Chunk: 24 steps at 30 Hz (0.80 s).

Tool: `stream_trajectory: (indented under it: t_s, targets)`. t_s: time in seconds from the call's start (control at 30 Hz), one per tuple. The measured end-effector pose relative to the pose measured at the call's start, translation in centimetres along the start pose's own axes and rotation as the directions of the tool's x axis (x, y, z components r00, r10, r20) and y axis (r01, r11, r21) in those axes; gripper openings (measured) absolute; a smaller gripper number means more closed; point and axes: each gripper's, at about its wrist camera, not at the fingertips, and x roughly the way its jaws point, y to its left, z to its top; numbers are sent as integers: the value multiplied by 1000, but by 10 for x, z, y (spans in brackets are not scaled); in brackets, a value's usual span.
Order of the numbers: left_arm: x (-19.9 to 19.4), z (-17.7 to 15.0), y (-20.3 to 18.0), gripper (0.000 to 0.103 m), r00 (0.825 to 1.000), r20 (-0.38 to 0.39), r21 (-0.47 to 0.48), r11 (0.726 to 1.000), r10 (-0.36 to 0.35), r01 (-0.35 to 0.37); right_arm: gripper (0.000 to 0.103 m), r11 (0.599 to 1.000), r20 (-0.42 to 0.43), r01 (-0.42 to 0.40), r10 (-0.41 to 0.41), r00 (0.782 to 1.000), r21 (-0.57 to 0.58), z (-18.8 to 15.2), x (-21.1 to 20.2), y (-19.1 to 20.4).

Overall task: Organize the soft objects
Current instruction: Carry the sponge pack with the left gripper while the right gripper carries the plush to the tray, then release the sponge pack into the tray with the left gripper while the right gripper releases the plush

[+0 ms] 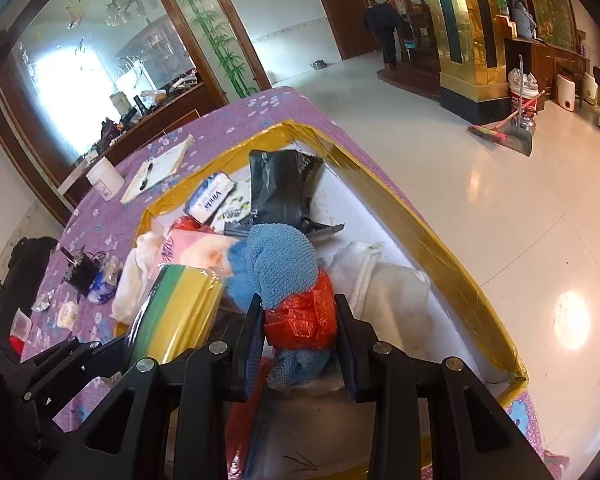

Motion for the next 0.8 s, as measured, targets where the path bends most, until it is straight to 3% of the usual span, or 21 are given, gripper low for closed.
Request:
stream_trajectory:
  t_s: [0.3,0.8]
  targets:
    - [6,-13,-8,38,993,58,70,992,105,-109,35,996,-11,63,-64,998,-64,-3,16,10]
    - [6,-13,-5,39,993,57,59,993,99,-102,36,993,-21,81,-83,996,-81,-3,26,19]
